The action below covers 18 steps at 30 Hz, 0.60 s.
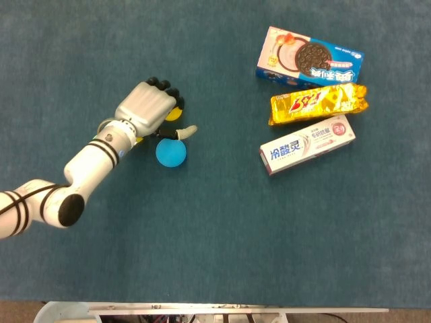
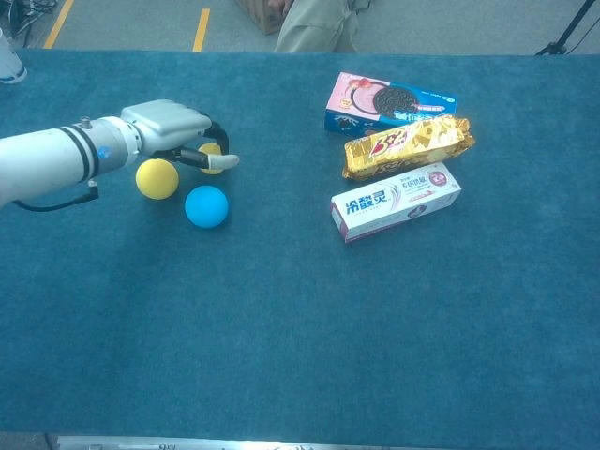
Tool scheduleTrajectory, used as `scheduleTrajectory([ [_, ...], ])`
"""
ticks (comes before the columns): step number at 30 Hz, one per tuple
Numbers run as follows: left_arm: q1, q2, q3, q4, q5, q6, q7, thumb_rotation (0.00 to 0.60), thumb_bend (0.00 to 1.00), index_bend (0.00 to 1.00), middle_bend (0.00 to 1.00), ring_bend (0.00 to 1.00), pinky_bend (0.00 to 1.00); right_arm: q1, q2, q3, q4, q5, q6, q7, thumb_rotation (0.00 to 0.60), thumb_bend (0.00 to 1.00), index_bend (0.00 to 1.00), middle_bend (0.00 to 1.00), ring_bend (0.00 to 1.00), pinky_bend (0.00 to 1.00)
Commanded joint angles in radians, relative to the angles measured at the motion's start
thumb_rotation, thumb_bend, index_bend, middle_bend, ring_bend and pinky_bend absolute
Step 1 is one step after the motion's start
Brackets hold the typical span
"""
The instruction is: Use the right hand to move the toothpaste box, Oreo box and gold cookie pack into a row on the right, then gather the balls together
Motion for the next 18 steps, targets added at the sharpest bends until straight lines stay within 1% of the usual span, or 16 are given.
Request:
scheduleTrajectory([
  [1,0.012,0.038,0.011,-0.051,0.006,0.027,0.006,0.0,0.21,0.27,0.21,0.12,0.13,-0.004,0.005,-0.002,-0.006,-0.007,0.006,0.0,0.6,0.27,0.35,0.44,0.35,0.53],
  [9,0.041,0.13,0.016,-0.165,0.048,0.081,-0.01,0.0,0.21,0.27,0.21,0.12,0.13,-0.014,0.014,-0.005,-0.025,-0.021,0.024,-0.001,0.6,0.27,0.35,0.44,0.35,0.53],
  [14,0.077,0.178,0.01,-0.225,0.086,0.137,-0.041,0.0,0.21,0.27,0.21,0.12,0.13,-0.016,0.012,-0.005,-0.028,-0.023,0.026,0.001,0.6,0.27,0.35,0.44,0.35,0.53],
  [15,0.093,0.187,0.006,-0.235,0.103,0.162,-0.06,0.008,0.21,0.27,0.21,0.12,0.13,-0.016,0.011,-0.006,-0.027,-0.021,0.025,0.002,0.6,0.27,0.35,0.44,0.35,0.53],
  [17,0.123,0.199,0.001,-0.244,0.135,0.206,-0.092,0.053,0.21,0.28,0.22,0.12,0.13,-0.016,0.01,-0.006,-0.024,-0.017,0.023,0.003,0.6,0.27,0.35,0.44,0.35,0.53],
  [18,0.146,0.207,-0.001,-0.249,0.158,0.238,-0.116,0.098,0.21,0.28,0.22,0.12,0.13,-0.017,0.008,-0.007,-0.021,-0.014,0.021,0.003,0.6,0.27,0.35,0.44,0.35,0.53],
])
